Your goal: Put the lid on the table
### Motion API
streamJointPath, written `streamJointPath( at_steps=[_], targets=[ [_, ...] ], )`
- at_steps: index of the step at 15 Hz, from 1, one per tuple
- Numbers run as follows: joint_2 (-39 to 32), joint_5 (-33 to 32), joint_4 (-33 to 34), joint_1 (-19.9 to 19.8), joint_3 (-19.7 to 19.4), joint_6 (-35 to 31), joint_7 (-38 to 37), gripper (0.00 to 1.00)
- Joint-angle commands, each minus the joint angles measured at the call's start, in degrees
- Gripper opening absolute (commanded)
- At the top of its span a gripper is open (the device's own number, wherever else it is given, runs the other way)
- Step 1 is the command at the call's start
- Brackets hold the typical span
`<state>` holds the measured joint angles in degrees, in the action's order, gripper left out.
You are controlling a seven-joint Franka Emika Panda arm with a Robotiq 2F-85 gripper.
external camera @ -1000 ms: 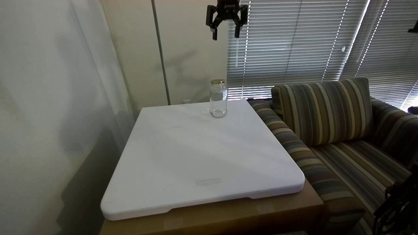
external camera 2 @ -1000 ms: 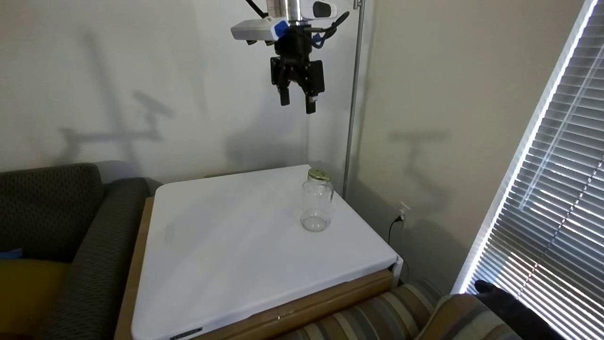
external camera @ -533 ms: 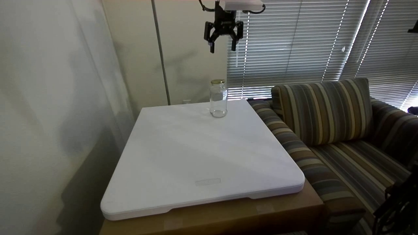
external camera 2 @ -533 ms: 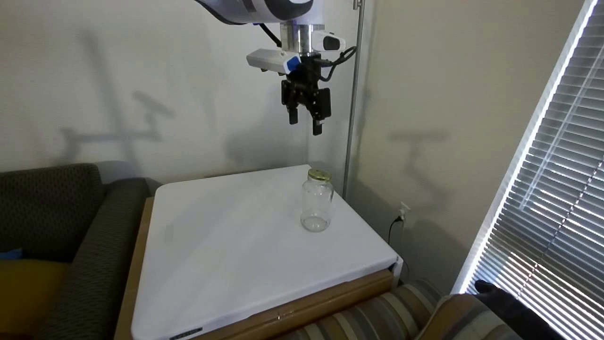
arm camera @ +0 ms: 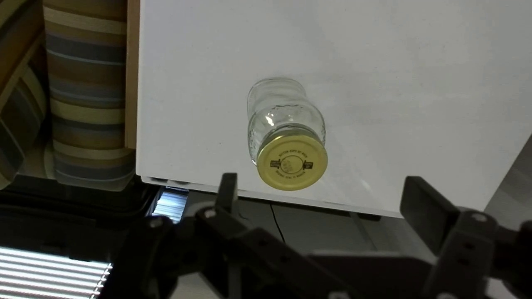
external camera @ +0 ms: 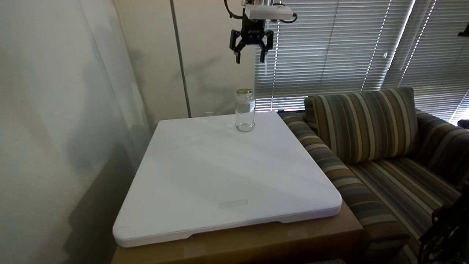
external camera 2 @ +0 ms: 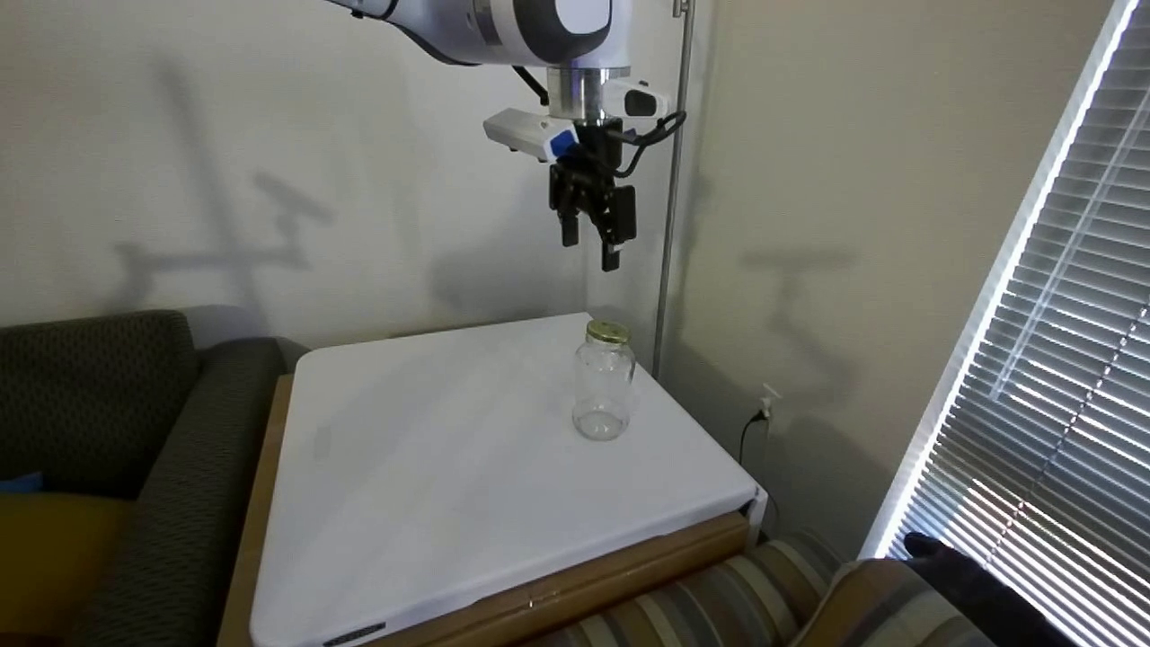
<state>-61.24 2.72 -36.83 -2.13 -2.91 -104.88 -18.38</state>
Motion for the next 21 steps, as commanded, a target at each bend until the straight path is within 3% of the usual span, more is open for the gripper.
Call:
streamJointPath(
  at_steps=[1, 7, 16, 17, 21],
  targets=[
    [-1.2, 0.1, 1.1, -0.3, -0.1, 0.6, -0.5, 1.0],
    [-4.4, 1.1, 3.5, -1.9, 0.3, 2.1, -4.4, 1.0],
    [-7.9, 4.9, 6.0, -3.6, 2.8, 2.5, -3.8, 1.0],
    [-5.9, 3.7, 2.4, -2.7, 1.8, 0.5, -4.1, 1.0],
    [-5.7, 3.6, 2.1, -2.5, 1.9, 1.4, -3.9, 1.0]
  ],
)
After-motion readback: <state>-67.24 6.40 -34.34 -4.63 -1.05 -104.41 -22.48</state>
